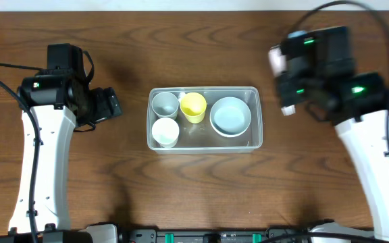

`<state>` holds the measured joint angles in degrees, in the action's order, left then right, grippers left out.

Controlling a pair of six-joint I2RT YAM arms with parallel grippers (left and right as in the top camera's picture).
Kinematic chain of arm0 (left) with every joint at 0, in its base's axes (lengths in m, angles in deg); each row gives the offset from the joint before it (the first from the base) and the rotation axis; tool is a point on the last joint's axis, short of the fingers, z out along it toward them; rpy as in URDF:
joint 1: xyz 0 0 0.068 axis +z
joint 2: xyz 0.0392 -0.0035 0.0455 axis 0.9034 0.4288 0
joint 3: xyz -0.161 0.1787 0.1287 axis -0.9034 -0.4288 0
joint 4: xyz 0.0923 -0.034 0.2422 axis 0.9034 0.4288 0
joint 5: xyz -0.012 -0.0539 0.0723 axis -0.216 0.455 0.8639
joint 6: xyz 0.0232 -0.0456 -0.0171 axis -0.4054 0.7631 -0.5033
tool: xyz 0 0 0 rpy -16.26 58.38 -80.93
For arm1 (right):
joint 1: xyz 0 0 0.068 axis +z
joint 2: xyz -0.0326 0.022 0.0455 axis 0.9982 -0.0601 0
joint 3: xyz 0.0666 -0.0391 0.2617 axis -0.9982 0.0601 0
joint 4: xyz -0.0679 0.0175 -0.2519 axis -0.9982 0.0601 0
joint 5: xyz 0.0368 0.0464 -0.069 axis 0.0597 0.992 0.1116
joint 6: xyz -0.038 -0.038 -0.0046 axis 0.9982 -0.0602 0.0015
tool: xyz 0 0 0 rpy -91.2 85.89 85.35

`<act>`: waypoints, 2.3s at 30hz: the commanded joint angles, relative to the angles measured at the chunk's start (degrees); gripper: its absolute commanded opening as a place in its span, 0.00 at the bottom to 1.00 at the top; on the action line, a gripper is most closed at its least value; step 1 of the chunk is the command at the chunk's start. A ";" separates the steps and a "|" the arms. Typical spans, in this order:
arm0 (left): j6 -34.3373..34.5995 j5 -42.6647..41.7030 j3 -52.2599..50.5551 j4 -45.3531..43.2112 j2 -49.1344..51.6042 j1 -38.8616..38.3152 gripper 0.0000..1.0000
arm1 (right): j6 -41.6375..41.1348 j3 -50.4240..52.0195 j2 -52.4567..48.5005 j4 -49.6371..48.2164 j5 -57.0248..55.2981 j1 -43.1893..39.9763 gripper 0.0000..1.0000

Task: Pack container
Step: 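Carry the white fork into the container's front and release, then move the right gripper back toward the light blue spoon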

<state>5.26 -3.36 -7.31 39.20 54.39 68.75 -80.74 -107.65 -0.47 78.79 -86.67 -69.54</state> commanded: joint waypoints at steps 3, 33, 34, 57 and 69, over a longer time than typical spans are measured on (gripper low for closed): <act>0.52 0.26 -0.50 0.17 0.13 0.28 0.98 | 15.02 -0.35 -2.97 -0.61 -0.22 10.97 0.01; 0.31 0.31 -0.50 0.15 0.13 0.31 0.98 | 19.87 0.15 -26.56 0.33 0.22 25.70 0.10; 0.31 0.31 -0.50 0.15 0.13 0.31 0.98 | 19.87 0.15 -26.56 0.52 0.20 25.70 0.17; 0.31 0.31 -0.50 0.17 0.13 0.31 0.98 | -3.10 0.09 -12.44 -5.55 -7.98 14.91 0.41; 0.31 0.31 -0.50 -0.07 0.13 0.31 0.98 | -14.47 0.09 3.58 10.38 1.18 -27.85 0.82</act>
<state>5.26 -3.36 -7.31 39.13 54.41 68.75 -89.13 -107.51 2.37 86.85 -89.86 -90.83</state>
